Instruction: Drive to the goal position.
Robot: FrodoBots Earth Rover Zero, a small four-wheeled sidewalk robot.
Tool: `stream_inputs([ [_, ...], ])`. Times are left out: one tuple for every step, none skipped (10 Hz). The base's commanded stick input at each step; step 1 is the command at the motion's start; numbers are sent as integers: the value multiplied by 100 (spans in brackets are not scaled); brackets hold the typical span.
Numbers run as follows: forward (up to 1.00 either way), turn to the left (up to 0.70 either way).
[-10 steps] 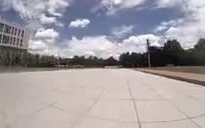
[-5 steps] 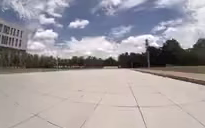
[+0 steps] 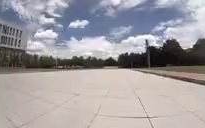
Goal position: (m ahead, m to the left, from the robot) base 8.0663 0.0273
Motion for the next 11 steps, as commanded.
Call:
stream_inputs([
  [70,0],
  [70,0],
  [70,0],
  [70,0],
  [70,0],
  [70,0],
  [70,0],
  [70,0],
  [70,0],
  [70,5],
  [70,4],
])
